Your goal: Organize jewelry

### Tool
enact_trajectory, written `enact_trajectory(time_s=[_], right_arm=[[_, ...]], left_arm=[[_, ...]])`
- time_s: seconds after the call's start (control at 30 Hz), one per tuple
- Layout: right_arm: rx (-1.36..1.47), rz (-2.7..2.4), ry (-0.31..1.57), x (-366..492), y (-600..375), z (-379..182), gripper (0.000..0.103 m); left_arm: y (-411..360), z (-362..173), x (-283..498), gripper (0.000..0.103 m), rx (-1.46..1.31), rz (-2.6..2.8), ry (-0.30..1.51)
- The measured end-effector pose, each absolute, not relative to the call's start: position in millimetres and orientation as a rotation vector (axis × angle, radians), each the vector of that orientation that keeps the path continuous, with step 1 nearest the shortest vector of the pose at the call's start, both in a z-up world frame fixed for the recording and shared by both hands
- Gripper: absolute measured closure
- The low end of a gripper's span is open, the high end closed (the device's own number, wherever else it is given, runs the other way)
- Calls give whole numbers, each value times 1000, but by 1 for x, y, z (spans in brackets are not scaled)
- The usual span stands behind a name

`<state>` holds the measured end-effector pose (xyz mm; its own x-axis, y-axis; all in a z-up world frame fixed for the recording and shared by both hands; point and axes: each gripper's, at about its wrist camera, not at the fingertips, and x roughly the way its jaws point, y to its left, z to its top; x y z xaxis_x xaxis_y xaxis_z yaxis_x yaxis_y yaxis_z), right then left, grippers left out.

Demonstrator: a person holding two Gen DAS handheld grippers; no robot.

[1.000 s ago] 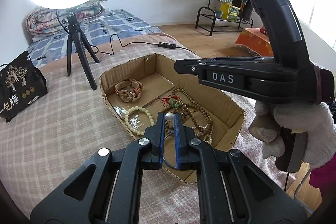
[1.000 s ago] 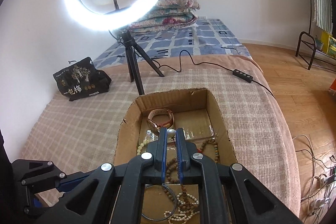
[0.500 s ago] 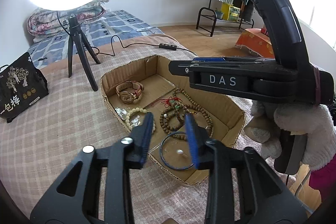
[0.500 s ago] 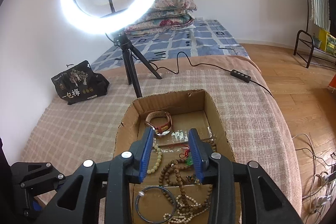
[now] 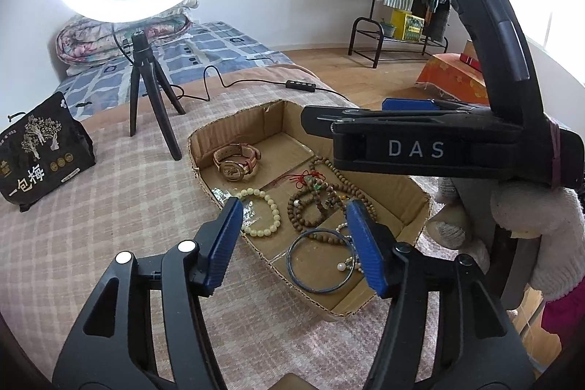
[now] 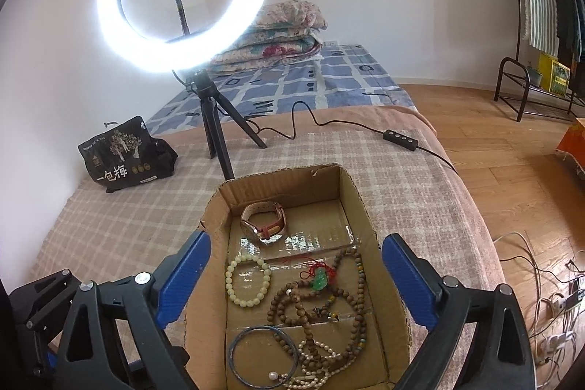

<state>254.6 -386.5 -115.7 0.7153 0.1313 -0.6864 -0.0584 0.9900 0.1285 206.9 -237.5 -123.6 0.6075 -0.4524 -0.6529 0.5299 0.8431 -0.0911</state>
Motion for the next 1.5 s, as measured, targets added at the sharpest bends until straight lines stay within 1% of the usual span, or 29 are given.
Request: enact_trajectory(time_s=[0.03,0.53,1.0,1.07,1.1,1.13,1.27,1.33,1.37,1.5], right_arm=[[99,99,764,254,-386,-114,1],[106,61,734,227,-376,-85,1],[32,-47,662,172,-353,-29,0],[35,-55,648,164,-352,-19,0],[37,-60,639,159,-351,-14,0],[37,-62,632,154,-350,-9,0],[22,-69,611,139,-344,3,0],[18,-82,605,133,-342,6,0],[22,-88,600,129,-341,6,0],[34,-99,591,119,-339,3,0]], left_arm=[[-236,-122,206,38,113,-568,718],[-206,-92,188,38,102,-530,656],[-170,-39,157,38,86,-502,590],[-166,-30,151,33,85,-493,573],[-164,-26,147,28,82,-489,561],[-162,-21,144,25,80,-486,551],[-157,-8,131,24,80,-480,536],[-155,-4,125,18,79,-478,537],[-153,-2,123,17,81,-474,533],[-146,1,114,16,82,-458,521]])
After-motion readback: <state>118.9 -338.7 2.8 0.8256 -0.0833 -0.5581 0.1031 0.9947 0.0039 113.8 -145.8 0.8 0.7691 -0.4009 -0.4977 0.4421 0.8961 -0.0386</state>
